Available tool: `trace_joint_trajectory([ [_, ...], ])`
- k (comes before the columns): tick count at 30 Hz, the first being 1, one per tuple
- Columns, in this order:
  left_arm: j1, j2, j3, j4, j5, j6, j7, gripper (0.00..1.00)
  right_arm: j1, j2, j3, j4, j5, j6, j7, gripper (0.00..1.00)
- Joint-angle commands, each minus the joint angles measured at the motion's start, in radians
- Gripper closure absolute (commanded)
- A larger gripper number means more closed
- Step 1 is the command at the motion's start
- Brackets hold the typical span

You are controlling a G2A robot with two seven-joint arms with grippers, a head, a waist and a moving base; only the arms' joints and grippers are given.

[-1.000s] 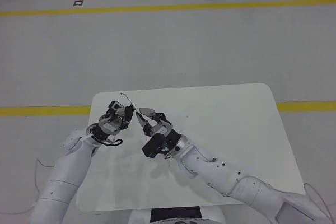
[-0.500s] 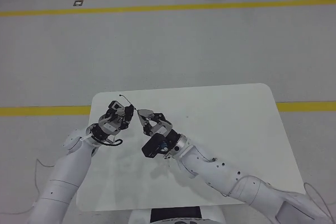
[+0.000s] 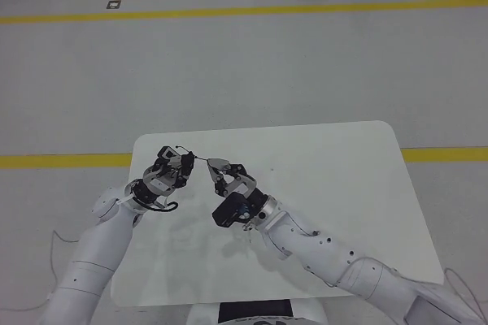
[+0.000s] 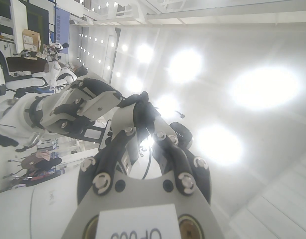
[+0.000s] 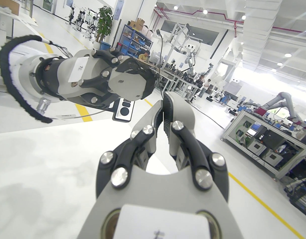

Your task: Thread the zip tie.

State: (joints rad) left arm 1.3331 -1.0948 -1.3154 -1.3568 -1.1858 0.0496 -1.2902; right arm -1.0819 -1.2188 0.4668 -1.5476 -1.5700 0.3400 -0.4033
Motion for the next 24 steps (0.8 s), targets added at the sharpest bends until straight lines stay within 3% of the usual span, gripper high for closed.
trace_joint_trajectory([
  [1,0.0,0.0,0.0,0.0,0.0,0.0,0.0,1.0,-0.003,0.002,0.002,-0.002,0.0,0.0,0.003,1.0],
  [24,0.0,0.0,0.0,0.0,0.0,0.0,0.0,1.0,-0.034,0.035,0.029,-0.027,0.0,0.0,0.018,1.0],
])
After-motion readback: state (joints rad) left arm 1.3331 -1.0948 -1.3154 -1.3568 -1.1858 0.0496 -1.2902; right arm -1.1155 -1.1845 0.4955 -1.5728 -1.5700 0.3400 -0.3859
